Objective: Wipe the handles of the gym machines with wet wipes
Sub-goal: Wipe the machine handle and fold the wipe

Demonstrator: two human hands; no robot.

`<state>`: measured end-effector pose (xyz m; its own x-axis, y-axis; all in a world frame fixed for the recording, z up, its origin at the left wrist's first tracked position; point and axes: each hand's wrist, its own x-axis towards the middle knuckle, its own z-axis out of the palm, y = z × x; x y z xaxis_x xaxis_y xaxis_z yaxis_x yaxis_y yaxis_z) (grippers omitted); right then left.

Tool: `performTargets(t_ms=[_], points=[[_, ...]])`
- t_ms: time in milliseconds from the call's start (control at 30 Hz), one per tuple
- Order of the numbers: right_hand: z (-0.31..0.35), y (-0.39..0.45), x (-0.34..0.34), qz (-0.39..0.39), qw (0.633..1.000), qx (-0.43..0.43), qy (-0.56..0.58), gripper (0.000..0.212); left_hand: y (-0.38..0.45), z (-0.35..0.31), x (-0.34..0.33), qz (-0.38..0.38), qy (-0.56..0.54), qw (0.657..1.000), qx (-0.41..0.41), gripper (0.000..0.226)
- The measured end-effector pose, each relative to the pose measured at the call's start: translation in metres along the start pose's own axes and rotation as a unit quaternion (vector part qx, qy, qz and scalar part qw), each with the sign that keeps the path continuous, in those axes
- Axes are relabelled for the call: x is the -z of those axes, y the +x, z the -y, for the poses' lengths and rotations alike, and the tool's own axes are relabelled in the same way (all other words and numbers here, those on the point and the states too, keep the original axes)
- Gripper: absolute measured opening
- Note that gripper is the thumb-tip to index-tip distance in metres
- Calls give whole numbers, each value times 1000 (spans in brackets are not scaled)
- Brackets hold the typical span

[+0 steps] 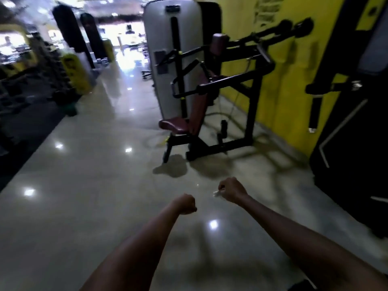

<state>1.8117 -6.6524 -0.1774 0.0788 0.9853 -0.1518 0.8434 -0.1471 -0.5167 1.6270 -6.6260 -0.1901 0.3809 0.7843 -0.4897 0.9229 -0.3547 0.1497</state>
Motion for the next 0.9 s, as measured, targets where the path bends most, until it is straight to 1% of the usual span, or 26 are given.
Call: performTargets(t_ms=[100,267,367,467,567,633,767,900], points=[[-24,4,18,-33,997,-69,25,21,38,-25,18,6,12,998,-65,34],[-81,6,55,-93,982,-159,36,12,88,-90,44,8,34,988,-150,33],[-119,14,86,-123,972,-194,36,8,118,-136,66,-4,55,979,-197,33],[-162,30,117,-164,962,-216,41,11,149,-183,89,-22,63,973,-222,32],[-197,46,150,-207,948,-231,66,13,178,-229,115,-55,88,965,-243,35],[-211,53,171,-231,943,-227,77,12,193,-256,135,-93,77,959,-257,41],[-238,69,210,-294,926,-217,92,8,219,-312,170,-181,5,944,-276,56],[-260,84,239,-369,899,-206,112,13,243,-366,206,-258,-41,916,-305,66]])
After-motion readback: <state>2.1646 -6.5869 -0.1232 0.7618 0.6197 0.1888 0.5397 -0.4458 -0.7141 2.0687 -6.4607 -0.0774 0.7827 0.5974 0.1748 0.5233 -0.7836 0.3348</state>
